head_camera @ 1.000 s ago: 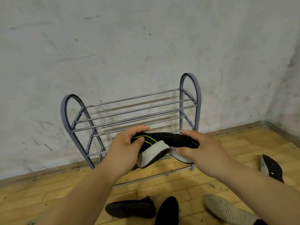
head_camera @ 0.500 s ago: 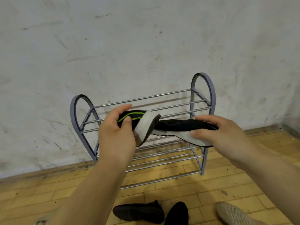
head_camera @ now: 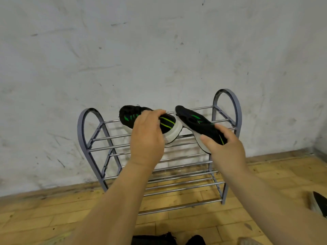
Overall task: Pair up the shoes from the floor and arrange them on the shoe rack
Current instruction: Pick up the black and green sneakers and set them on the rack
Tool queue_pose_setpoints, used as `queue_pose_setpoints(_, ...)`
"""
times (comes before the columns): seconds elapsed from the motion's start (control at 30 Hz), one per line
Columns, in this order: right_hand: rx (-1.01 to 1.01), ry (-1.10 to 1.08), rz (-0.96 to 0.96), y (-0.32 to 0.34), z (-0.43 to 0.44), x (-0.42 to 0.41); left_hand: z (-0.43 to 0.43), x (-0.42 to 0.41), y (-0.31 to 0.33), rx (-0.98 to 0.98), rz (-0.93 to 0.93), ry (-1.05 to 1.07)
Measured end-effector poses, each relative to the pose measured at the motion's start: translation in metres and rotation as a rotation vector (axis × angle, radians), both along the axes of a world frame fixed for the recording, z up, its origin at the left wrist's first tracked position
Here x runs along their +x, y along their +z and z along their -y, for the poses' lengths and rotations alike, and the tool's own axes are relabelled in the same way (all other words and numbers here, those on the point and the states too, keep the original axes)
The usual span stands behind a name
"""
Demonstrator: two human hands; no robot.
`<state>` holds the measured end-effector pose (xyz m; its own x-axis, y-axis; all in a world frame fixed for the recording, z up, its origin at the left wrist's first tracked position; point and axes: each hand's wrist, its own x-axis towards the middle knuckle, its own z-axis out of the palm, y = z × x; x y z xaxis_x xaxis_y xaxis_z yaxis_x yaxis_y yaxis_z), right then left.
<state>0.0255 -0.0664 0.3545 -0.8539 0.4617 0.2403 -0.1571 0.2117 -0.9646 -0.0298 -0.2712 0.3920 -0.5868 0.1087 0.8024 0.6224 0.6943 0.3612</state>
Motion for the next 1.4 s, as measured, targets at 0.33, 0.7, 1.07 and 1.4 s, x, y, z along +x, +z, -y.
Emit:
queue_pose_setpoints(0.33,0.189,0.042,0.150,-0.030,-0.001,-0.017,-0.012,-0.011,-0.047,0.029,0.354,-0.002)
queue_pose_setpoints(0.7,0.083,0.100,0.141,-0.024,0.006,-0.010,-0.014,-0.005,-0.056,0.503,0.835,0.113)
queue_pose_setpoints(1.07,-0.255,0.286,0.243,-0.022,-0.008,-0.009,0.012,0.003,-0.055,0.934,0.964,-0.250)
queue_pose_setpoints(1.4,-0.289,0.306,0.273,-0.019,-0.011,-0.002,0.014,0.023,-0.050,0.889,1.015,-0.378)
